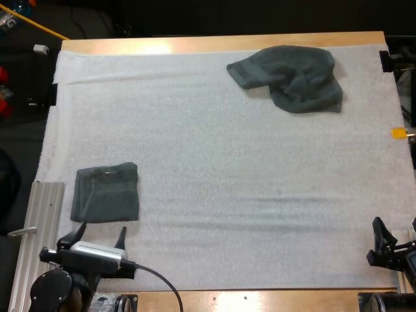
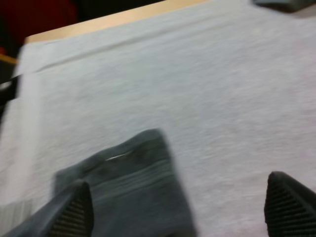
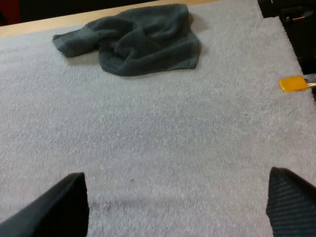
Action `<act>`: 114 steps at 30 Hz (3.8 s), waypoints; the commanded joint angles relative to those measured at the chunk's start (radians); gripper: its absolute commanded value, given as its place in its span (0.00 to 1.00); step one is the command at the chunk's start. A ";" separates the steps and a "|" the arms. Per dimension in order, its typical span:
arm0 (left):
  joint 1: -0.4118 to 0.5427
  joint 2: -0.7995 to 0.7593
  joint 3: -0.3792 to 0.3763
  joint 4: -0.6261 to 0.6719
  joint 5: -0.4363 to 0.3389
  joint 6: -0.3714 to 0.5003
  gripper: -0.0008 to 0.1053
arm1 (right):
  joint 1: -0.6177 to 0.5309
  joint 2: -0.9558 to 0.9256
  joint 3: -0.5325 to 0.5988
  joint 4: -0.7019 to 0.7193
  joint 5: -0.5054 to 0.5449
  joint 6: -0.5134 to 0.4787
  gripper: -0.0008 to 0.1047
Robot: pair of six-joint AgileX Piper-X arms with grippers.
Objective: Pick towel from pile, fold and stack
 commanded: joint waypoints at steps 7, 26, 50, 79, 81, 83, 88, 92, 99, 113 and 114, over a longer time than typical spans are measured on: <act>-0.063 -0.023 -0.033 -0.023 0.106 -0.004 0.66 | 0.002 -0.023 -0.054 0.015 -0.098 -0.010 0.69; -0.191 0.112 -0.102 -0.151 0.277 0.000 0.66 | 0.002 0.282 -0.194 -0.105 -0.399 0.056 0.69; -0.191 0.112 -0.102 -0.151 0.277 0.000 0.66 | 0.002 1.240 -0.398 -0.547 -0.202 0.604 0.67; -0.191 0.112 -0.102 -0.089 0.277 -0.007 0.66 | 0.002 1.868 -0.511 -0.957 -0.144 0.805 0.63; -0.191 0.112 -0.102 -0.089 0.277 -0.010 0.66 | 0.002 1.890 -0.511 -0.986 -0.144 0.816 0.63; -0.191 0.112 -0.102 -0.089 0.277 -0.019 0.66 | 0.002 1.909 -0.511 -1.009 -0.144 0.832 0.63; -0.191 0.112 -0.102 -0.089 0.277 -0.023 0.66 | 0.002 1.944 -0.511 -1.073 -0.141 0.859 0.63; -0.191 0.112 -0.102 -0.089 0.277 -0.037 0.66 | 0.002 1.970 -0.511 -1.122 -0.132 0.888 0.63; -0.191 0.112 -0.102 -0.089 0.277 -0.041 0.66 | 0.002 2.009 -0.517 -1.149 -0.127 0.912 0.55; -0.191 0.112 -0.102 -0.089 0.277 -0.044 0.66 | 0.002 2.004 -0.517 -1.124 -0.203 0.906 0.01; -0.191 0.112 -0.102 -0.090 0.277 -0.044 0.66 | 0.004 1.995 -0.517 -1.104 -0.214 0.893 0.01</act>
